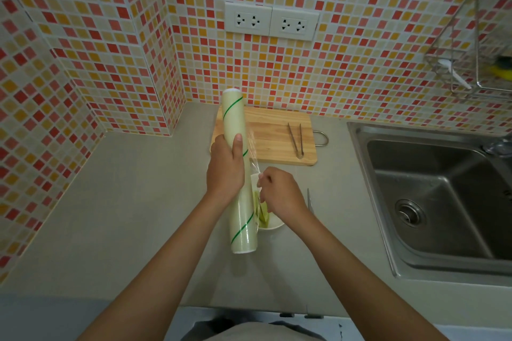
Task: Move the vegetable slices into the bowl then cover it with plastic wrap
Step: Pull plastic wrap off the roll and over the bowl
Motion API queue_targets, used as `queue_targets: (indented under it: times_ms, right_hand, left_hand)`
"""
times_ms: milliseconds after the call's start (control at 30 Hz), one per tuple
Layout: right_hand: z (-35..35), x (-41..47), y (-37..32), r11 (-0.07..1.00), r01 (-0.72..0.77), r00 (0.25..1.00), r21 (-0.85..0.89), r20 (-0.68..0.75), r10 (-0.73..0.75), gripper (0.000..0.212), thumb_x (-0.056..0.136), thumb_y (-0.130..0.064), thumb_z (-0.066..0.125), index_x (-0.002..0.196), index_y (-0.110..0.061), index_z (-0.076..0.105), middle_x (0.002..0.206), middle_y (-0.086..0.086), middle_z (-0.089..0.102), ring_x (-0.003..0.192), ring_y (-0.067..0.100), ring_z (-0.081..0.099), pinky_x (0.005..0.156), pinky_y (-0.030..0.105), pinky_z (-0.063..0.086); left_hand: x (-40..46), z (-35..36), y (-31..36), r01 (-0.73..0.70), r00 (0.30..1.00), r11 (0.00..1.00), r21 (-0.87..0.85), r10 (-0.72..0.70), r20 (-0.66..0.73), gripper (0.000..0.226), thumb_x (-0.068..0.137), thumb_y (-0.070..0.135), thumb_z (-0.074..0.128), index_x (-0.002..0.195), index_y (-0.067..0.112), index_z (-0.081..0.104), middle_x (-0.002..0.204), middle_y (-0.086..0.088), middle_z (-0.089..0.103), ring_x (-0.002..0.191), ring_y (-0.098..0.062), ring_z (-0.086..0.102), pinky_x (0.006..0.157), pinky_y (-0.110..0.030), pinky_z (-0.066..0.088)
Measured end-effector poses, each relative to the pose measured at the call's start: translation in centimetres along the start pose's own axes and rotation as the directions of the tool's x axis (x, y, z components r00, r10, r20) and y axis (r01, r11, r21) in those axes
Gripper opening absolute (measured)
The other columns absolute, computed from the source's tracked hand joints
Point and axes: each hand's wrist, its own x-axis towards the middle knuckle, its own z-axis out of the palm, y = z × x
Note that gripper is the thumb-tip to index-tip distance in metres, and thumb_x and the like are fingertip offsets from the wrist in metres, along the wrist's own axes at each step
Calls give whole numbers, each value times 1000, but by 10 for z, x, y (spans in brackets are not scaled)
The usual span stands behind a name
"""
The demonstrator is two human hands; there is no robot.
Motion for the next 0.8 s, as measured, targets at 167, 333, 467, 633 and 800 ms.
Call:
queue_targets:
  times_ms: [167, 333, 467, 633, 800]
  right_hand:
    - [22, -13, -4, 979, -9, 995, 205, -98, 29, 46, 98, -46, 35, 67, -16, 50, 62, 0, 57, 60, 19, 55, 60, 36, 42]
    - [33, -12, 7, 998, 63, 977, 14, -205, -59, 30, 102, -20, 35, 80, -7, 50, 72, 7, 54, 68, 22, 49, 62, 33, 36]
    - [27, -7, 17, 991, 128, 957, -33, -260, -132, 31, 102, -21, 37, 90, -1, 56, 72, 13, 61, 68, 30, 55, 61, 36, 40]
    - [28, -9, 19, 921, -30, 990, 389, -114, 80, 42, 101, -38, 33, 71, -15, 51, 57, 5, 53, 55, 26, 53, 64, 37, 47]
    - [39, -16, 23, 999, 50, 982, 14, -180, -47, 39, 103, -32, 32, 70, -13, 40, 58, -1, 43, 64, 24, 48, 60, 33, 36]
  left_hand:
    - [3, 2, -1, -12, 1000, 998, -61, 14, 28, 38, 100, 46, 28, 98, 13, 47, 96, -5, 56, 84, -22, 55, 72, -35, 41]
    - [7, 2, -10, 23, 998, 994, -110, -16, 60, 41, 100, 49, 27, 94, 15, 49, 80, 7, 52, 72, -5, 52, 58, -23, 34]
    - [15, 1, -17, 143, 987, 958, -249, -119, 110, 45, 99, 50, 27, 90, 14, 52, 79, 3, 54, 71, -9, 53, 59, -26, 37]
    - [15, 4, -19, 96, 993, 967, -237, -76, 96, 46, 99, 50, 27, 92, 14, 54, 80, 4, 56, 73, -7, 54, 62, -25, 40]
    - [18, 6, -20, 93, 994, 963, -254, -74, 85, 45, 99, 52, 27, 89, 17, 54, 80, 3, 56, 72, -6, 53, 60, -24, 37]
